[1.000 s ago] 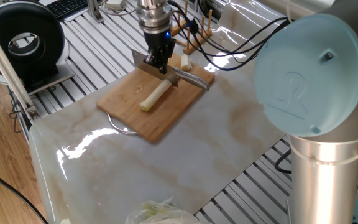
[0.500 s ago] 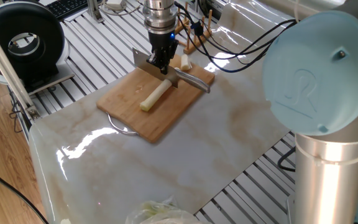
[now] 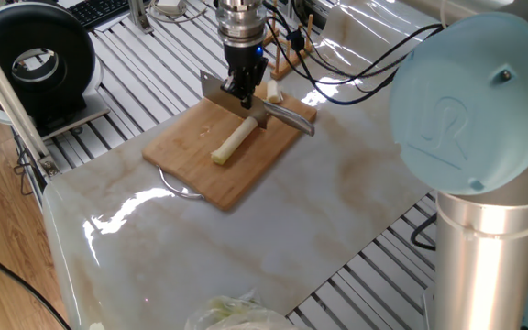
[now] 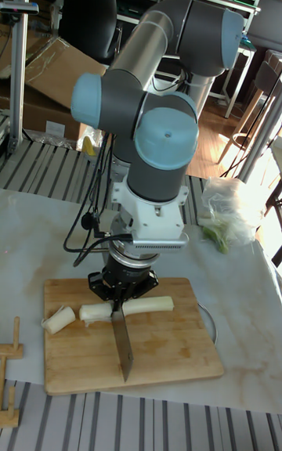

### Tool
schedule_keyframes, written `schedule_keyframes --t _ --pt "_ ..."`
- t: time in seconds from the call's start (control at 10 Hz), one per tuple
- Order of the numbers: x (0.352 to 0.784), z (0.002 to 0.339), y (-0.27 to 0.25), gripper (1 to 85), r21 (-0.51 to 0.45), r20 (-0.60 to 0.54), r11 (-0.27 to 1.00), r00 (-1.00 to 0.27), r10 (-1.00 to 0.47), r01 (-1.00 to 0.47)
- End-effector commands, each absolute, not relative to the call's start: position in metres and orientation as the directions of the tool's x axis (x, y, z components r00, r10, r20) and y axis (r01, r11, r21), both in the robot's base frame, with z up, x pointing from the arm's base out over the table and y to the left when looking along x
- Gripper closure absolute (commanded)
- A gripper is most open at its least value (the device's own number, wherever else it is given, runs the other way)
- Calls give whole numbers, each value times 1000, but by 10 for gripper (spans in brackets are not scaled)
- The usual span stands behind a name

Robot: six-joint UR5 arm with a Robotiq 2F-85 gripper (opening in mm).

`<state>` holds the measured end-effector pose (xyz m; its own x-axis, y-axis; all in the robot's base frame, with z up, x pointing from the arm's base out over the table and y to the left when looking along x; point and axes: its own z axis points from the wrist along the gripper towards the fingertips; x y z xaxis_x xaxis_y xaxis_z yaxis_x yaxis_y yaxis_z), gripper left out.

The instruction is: Chop the scallions

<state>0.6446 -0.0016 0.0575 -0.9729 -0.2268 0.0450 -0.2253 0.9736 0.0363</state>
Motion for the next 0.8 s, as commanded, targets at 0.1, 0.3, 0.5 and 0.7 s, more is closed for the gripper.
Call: schedule_keyframes --t 0.1,0.3,0.5,0.7 --pt "651 53 1 843 76 13 975 -977 -212 -211" --pt "647 69 0 843 119 28 968 -974 -227 -222" --pt "650 78 -8 843 154 12 956 -967 -254 -249" --pt "658 68 -8 843 134 -14 960 -969 -247 -247"
